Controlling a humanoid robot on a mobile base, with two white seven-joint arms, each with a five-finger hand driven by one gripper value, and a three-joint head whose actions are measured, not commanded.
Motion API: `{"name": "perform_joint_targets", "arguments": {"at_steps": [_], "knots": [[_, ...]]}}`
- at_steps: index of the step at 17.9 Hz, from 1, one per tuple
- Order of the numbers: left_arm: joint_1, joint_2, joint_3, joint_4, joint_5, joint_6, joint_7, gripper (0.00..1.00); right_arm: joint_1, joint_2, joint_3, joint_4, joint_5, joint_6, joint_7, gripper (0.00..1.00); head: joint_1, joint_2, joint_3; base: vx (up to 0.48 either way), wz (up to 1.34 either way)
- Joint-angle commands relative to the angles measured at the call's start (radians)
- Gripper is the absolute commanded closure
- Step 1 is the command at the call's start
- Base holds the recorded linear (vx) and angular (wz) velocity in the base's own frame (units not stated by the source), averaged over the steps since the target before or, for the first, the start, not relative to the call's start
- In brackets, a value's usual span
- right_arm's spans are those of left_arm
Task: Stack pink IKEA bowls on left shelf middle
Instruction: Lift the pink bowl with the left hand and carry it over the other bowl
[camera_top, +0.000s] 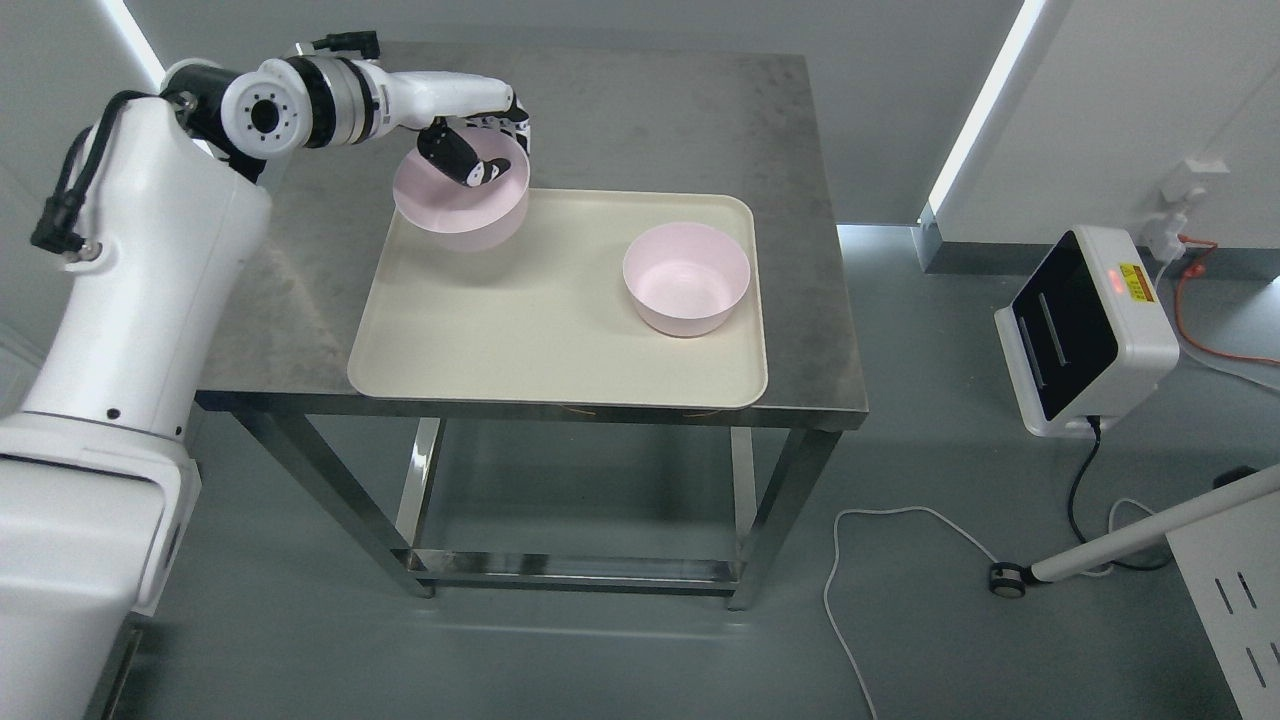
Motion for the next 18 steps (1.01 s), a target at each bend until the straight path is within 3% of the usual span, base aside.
{"name": "perform_joint_targets", "arguments": {"at_steps": [1,8,11,18], "knots": [[-0.070,-0.211,-0.105,0.005,-0.011,0.027,-0.017,0.99,0.029,-0.017,-0.011,-0.034,0.000,0.000,0.001,0.00,0.0000,0.000,0.000,0.000,0.00],[-0.080,-0.211,-0.499,0.003,0.122,0.124,0.141,0.98,0.029,-0.017,-0.011,-0.034,0.000,-0.001,0.001,0.00,0.0000,0.000,0.000,0.000,0.00],[-0.080,-0.211,-0.522,0.003,0.160,0.161,0.183,0.98,0.029,-0.017,-0.011,-0.034,0.000,0.000,0.001,0.00,0.0000,0.000,0.000,0.000,0.00],[-0.077,-0.211,-0.539,0.002,0.154,0.159,0.125,0.98,0.029,-0.017,-0.012,-0.034,0.000,-0.001,0.001,0.00,0.0000,0.000,0.000,0.000,0.00]]}}
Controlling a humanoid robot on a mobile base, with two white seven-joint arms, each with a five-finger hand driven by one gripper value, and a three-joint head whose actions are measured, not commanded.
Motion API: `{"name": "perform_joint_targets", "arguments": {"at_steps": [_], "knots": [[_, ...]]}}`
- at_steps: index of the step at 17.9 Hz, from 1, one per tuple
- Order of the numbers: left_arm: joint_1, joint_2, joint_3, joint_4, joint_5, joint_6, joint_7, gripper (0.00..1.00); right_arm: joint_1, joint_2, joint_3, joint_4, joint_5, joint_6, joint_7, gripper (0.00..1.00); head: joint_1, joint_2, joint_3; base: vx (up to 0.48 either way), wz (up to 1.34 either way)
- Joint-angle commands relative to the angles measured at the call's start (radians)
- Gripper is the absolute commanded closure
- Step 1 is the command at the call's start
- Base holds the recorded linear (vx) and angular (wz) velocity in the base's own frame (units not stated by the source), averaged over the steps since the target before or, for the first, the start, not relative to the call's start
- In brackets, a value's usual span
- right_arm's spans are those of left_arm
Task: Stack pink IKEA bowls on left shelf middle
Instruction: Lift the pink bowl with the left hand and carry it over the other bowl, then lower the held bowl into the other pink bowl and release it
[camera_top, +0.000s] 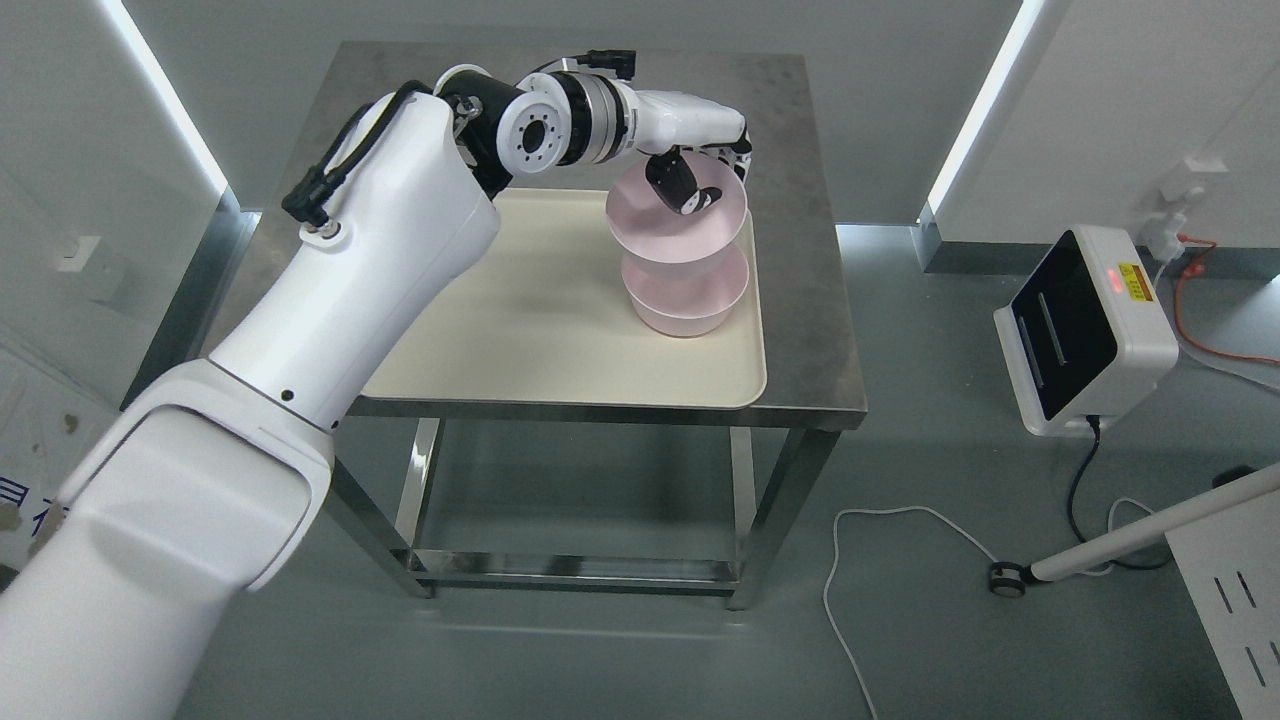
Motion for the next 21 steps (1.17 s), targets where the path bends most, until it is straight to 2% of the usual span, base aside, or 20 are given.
{"name": "perform_joint_targets", "arguments": {"at_steps": [1,14,18,21], "knots": [[-0.002,-0.024,-0.152,0.002,0.013,0.001,-0.015,0.97,0.029,-0.017,-0.012,-0.034,0.000,-0.004,0.001,0.00,0.0000,0.000,0.000,0.000,0.00],[-0.073,-0.024,-0.103,0.081,-0.035,0.004,0.027,0.90,0.029,-0.017,-0.011,-0.034,0.000,-0.004,0.001,0.00,0.0000,0.000,0.000,0.000,0.00],[-0.097,-0.024,-0.097,0.090,-0.041,-0.002,0.008,0.92,0.029,-0.017,-0.011,-0.034,-0.001,-0.004,0.001,0.00,0.0000,0.000,0.000,0.000,0.00],[-0.110,-0.024,-0.100,0.090,-0.043,-0.005,-0.022,0.98,0.029,-0.017,-0.011,-0.034,0.000,-0.004,0.001,0.00,0.0000,0.000,0.000,0.000,0.00]]}}
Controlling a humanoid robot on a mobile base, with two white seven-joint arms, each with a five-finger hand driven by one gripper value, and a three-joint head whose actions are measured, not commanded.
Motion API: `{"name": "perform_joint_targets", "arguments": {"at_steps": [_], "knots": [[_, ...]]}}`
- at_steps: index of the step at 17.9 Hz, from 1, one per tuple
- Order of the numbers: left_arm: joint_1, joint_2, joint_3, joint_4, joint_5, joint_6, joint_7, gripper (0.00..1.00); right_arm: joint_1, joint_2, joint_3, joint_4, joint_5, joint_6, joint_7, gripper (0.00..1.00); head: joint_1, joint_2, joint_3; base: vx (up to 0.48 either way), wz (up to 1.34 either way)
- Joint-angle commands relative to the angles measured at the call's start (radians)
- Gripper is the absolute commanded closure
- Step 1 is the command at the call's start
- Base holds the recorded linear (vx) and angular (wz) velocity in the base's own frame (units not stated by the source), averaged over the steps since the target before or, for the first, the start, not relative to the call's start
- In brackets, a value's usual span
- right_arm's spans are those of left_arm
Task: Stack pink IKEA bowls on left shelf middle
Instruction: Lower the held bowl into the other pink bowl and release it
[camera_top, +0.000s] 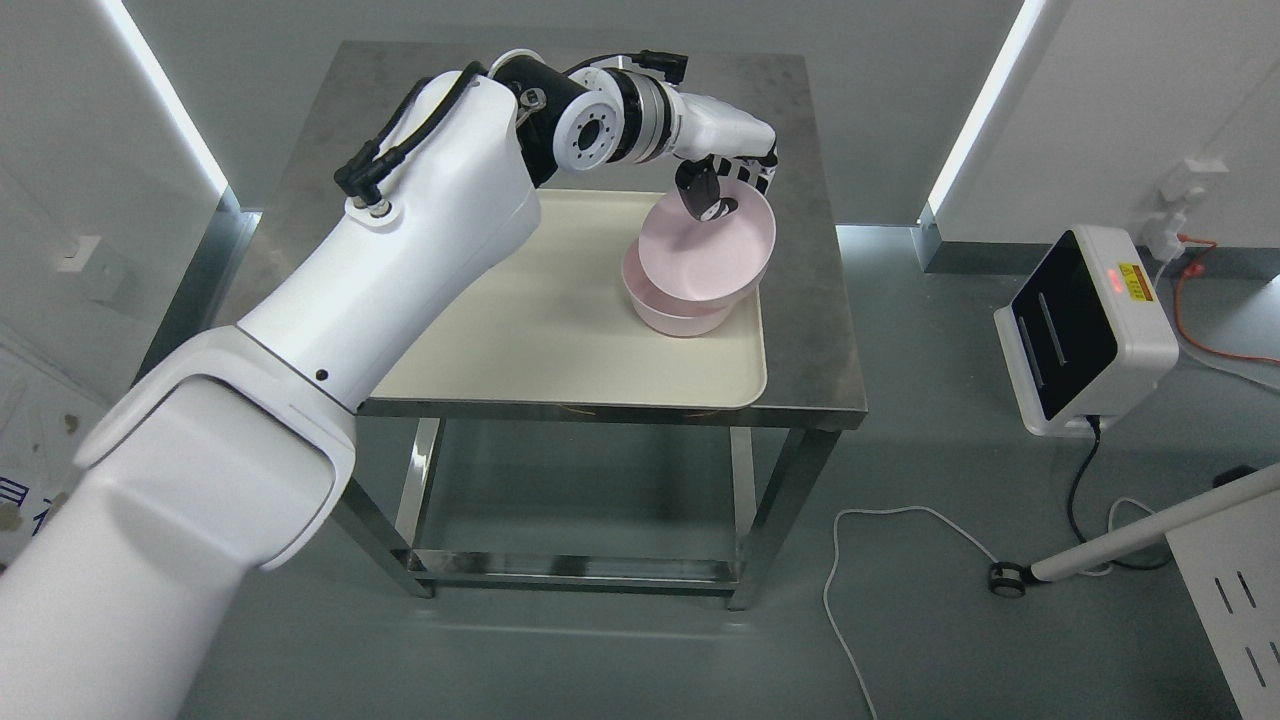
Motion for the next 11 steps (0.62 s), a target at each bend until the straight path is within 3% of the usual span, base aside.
{"name": "perform_joint_targets", "arguments": {"at_steps": [1,11], "knots": [[-0.033,0.012,-0.002,0.030,-0.011,-0.015,-0.031,0.98,0.029,-0.017,-0.011,-0.034,0.000,0.001,0.001,0.00,0.0000,0.000,0.000,0.000,0.00],[-0.023,0.012,-0.001,0.068,-0.108,-0.026,-0.026,0.93,0.029,-0.017,-0.012,-0.034,0.000,0.001,0.001,0.00,0.0000,0.000,0.000,0.000,0.00]]}}
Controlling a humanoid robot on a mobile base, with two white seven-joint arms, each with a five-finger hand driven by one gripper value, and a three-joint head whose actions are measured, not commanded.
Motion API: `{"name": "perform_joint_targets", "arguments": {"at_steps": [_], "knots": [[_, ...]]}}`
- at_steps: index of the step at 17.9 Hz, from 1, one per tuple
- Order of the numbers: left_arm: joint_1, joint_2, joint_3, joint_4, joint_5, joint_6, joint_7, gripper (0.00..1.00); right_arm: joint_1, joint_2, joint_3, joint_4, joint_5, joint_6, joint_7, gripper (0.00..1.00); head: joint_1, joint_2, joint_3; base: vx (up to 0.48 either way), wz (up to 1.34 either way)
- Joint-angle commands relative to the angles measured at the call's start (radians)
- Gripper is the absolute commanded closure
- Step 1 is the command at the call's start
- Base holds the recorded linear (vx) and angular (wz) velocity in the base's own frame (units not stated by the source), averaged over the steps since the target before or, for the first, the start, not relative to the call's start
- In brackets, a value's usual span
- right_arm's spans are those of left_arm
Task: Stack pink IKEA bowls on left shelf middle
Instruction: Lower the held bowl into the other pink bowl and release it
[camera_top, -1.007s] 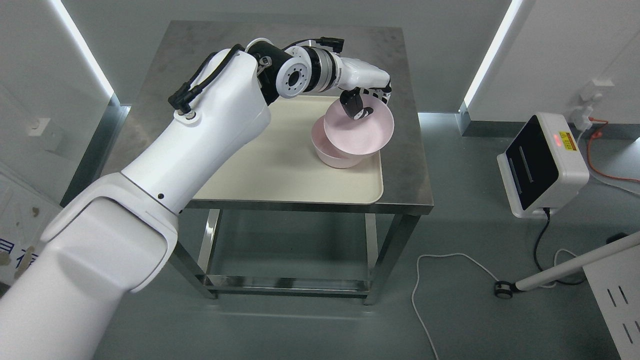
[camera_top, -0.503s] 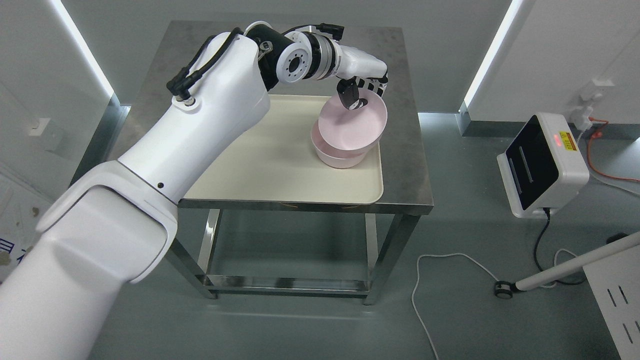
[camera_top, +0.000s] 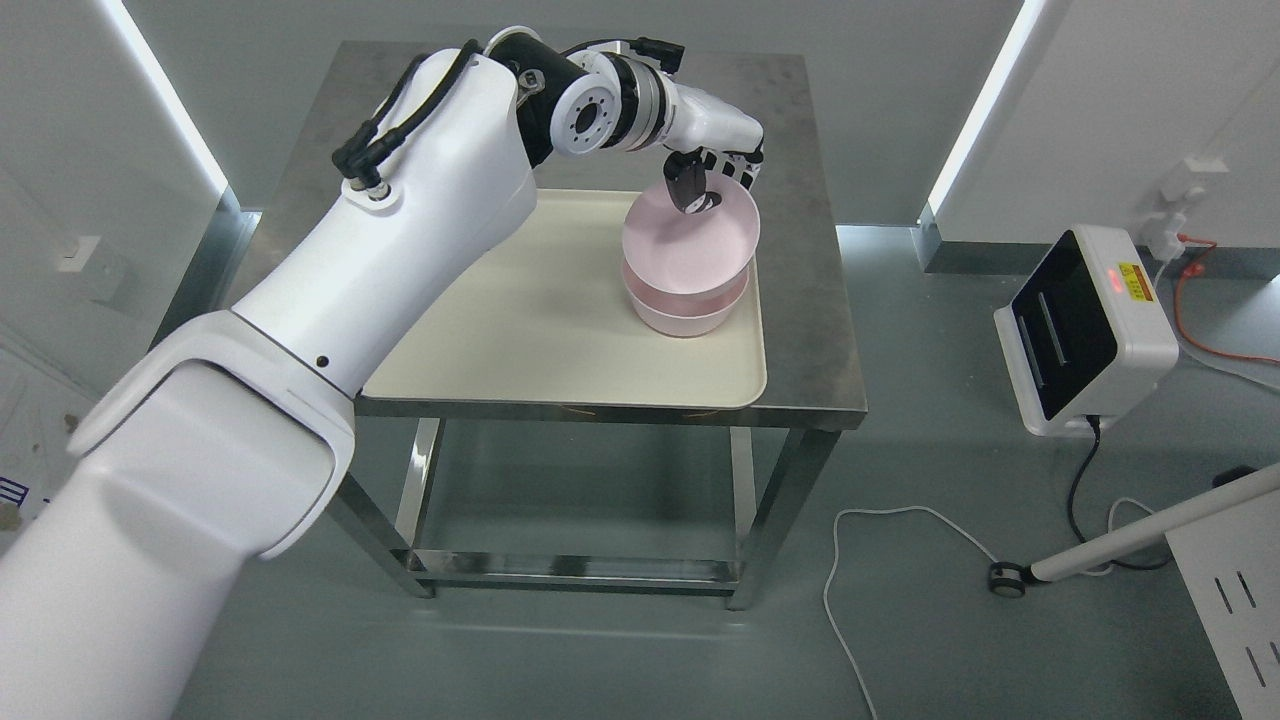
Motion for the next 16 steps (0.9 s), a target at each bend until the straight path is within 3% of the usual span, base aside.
{"name": "perform_joint_targets", "arguments": {"at_steps": [1,2,3,4,8,14,16], "knots": [[0.003,0.016,0.001,0.033,-0.073,0.000,0.004,0.90,0.029,-0.017,-0.011,-0.034,0.000,0.001,0.001,0.00,0.0000,0.000,0.000,0.000,0.00],[0.007,0.016,0.004,0.033,-0.073,-0.001,0.004,0.81,0.029,-0.017,-0.011,-0.034,0.000,0.001,0.001,0.00,0.0000,0.000,0.000,0.000,0.00],[0.020,0.016,0.013,0.032,-0.075,-0.001,0.003,0.48,0.029,-0.017,-0.011,-0.034,0.000,-0.001,0.001,0.00,0.0000,0.000,0.000,0.000,0.00],[0.021,0.016,0.014,0.026,-0.078,-0.001,-0.004,0.37,0.029,-0.017,-0.011,-0.034,0.000,0.001,0.001,0.00,0.0000,0.000,0.000,0.000,0.00],[0.020,0.016,0.094,-0.011,-0.073,-0.007,-0.068,0.28,0.029,-0.017,-0.011,-0.034,0.000,-0.001,0.001,0.00,0.0000,0.000,0.000,0.000,0.00],[0.055,0.075,0.582,-0.158,-0.056,-0.027,-0.088,0.28,0.029,-0.017,-0.011,-0.034,0.000,0.001,0.001,0.00,0.0000,0.000,0.000,0.000,0.00],[0.118,0.075,0.700,-0.262,0.006,-0.027,-0.166,0.28,0.029,-0.017,-0.011,-0.034,0.000,-0.001,0.001,0.00,0.0000,0.000,0.000,0.000,0.00]]}}
